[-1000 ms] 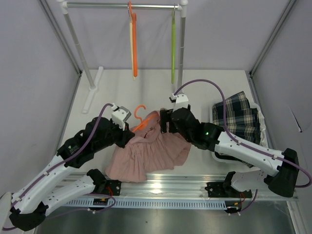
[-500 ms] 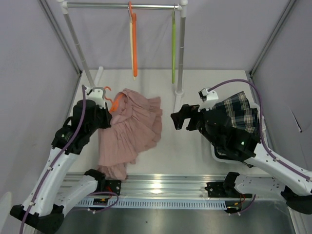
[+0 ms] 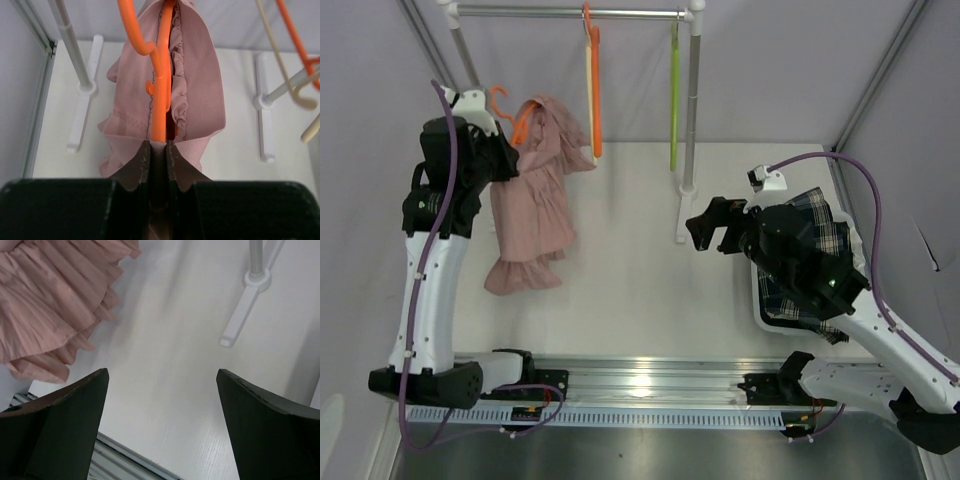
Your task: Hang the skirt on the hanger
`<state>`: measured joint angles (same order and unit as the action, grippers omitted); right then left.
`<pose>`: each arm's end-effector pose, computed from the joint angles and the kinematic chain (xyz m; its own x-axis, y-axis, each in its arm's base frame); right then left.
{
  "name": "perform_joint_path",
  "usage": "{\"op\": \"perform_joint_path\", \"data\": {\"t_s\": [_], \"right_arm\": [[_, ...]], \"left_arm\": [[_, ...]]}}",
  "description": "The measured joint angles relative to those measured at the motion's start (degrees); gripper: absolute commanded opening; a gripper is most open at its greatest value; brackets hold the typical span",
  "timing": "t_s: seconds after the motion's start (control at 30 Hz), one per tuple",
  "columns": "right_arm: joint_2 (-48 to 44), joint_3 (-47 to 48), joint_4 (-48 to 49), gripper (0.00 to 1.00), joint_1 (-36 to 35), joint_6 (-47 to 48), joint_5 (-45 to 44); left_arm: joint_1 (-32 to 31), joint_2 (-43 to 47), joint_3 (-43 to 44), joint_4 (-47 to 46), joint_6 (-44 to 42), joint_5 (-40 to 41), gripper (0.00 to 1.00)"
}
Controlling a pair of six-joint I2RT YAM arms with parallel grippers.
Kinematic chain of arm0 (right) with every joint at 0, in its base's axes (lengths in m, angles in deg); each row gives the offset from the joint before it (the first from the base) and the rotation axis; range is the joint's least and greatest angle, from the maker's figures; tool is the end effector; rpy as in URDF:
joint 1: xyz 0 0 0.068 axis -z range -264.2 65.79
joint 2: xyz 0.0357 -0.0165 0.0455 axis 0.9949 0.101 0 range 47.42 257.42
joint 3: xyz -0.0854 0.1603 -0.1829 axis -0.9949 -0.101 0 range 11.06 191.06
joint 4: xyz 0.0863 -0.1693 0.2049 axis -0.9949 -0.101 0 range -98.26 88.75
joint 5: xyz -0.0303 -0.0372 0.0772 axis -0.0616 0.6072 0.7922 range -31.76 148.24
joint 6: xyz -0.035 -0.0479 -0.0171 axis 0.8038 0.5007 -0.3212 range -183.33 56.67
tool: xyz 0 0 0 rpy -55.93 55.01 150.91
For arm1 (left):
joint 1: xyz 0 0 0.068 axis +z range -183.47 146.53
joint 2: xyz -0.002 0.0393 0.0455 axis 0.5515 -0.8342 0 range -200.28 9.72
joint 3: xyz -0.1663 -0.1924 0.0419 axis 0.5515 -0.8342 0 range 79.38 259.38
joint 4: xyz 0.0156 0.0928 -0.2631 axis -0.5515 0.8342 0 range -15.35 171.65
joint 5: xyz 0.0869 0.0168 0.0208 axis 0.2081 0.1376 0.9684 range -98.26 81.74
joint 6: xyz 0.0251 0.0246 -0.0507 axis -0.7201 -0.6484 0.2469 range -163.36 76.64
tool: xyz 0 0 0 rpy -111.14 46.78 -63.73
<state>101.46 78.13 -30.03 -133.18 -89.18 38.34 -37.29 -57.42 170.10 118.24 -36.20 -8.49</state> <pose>0.1639 0.1641 0.4006 -0.3758 0.1925 -0.9065 -0.3672 0.8672 0.3365 0.2542 -0.0172 0.4619 -0.3475 -0.1016 -0.9322 0.0271 0.9926 -0.1183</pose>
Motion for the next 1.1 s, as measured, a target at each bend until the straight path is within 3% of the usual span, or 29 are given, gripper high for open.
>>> {"op": "perform_joint_path", "data": {"t_s": [0.33,0.6,1.1], "right_arm": [[7.1,6.6,2.0,0.95,8.4,1.8,13.4],[13.7,11.3,5.6,0.95,10.7,2.6,22.5],[15.9,11.6,8.7,0.95,13.6,2.5,28.5]], "left_arm": [[1.8,-12.5,13.6,-6.0,-2.3,-3.0,0.0],[2.0,-18.9,22.6,-11.8,-2.7,-3.7,0.0],[2.1,-33.5,39.1,-13.9,-2.7,-1.6,0.0]]}}
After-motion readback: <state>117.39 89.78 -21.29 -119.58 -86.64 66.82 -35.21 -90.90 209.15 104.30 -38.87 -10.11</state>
